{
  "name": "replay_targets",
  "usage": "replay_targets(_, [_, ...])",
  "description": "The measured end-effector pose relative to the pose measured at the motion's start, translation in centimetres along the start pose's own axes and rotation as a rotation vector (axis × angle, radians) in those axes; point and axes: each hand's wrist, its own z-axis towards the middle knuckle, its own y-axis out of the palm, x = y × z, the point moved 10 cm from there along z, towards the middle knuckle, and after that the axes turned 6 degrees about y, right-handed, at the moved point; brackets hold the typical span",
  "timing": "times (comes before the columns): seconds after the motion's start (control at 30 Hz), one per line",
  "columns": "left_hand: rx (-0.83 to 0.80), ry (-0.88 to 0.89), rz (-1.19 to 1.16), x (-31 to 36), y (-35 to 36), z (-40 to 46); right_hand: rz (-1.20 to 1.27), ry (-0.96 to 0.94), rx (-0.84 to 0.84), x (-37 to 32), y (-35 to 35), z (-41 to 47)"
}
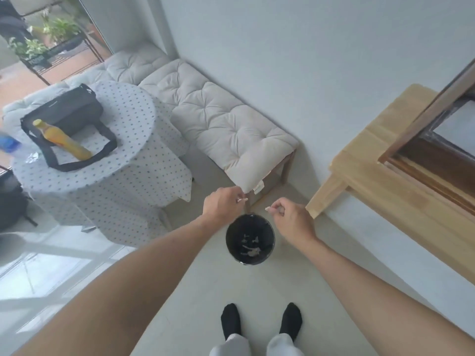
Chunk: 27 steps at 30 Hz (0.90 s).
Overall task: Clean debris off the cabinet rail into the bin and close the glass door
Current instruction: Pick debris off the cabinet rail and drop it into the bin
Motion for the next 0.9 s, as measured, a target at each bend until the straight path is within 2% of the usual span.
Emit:
replay_targets(0.47, [-0.143,-0.108,0.002,-5.9,9.7,0.8,-0.174,0.042,-0.148,3.1,8.5,3.8])
replay_targets(0.7, [-0.179,-0.080,0.053,-5.5,9.2,1.4,-0.208,0.064,-0.176,4.1,7.9,3.6])
replay_targets(0.9, [-0.142,-0.056,0.074,-4.1,6.7,1.6,-0.198,0.078,-0.162,4.2,5.1,3.1])
